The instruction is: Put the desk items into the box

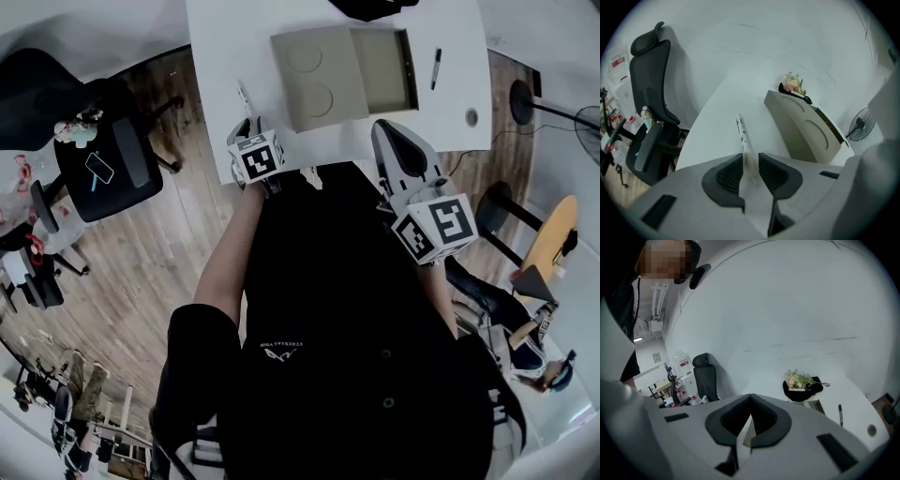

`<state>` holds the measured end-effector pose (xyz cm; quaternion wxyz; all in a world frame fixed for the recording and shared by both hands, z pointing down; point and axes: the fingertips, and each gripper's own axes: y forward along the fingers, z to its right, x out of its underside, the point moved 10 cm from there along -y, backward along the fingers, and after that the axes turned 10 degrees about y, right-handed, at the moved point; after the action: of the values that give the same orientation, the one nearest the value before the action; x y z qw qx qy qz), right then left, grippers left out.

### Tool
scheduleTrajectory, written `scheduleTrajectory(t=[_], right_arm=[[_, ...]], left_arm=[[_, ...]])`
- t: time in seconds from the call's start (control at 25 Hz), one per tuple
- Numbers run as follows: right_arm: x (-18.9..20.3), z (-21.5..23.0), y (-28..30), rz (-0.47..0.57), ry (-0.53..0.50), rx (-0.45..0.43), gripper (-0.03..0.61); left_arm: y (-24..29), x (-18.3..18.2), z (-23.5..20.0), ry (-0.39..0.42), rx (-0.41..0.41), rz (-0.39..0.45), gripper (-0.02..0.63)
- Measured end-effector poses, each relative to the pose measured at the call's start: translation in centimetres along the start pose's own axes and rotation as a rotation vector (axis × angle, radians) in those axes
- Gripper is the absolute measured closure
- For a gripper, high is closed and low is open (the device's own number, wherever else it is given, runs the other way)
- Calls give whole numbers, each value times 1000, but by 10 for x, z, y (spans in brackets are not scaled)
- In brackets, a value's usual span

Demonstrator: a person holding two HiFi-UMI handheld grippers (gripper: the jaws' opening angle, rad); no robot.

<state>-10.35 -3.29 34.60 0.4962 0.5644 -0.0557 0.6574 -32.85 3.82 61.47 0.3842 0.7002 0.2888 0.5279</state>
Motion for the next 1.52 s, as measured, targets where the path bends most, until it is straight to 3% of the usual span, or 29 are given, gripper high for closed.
scheduleTrajectory(t=[0.32,0.88,1.52], right_arm=[[1,3,-5,7,9,25,580],[-2,23,-10,17,16,-38,580],[-22,78,-20,-4,-6,-169,580]], left_arm=[[-2,1,-3,-47,-43,-13,549],[-23,-7,1,-69,-92,57,555],[-91,-36,38,-52,-189,241,555]])
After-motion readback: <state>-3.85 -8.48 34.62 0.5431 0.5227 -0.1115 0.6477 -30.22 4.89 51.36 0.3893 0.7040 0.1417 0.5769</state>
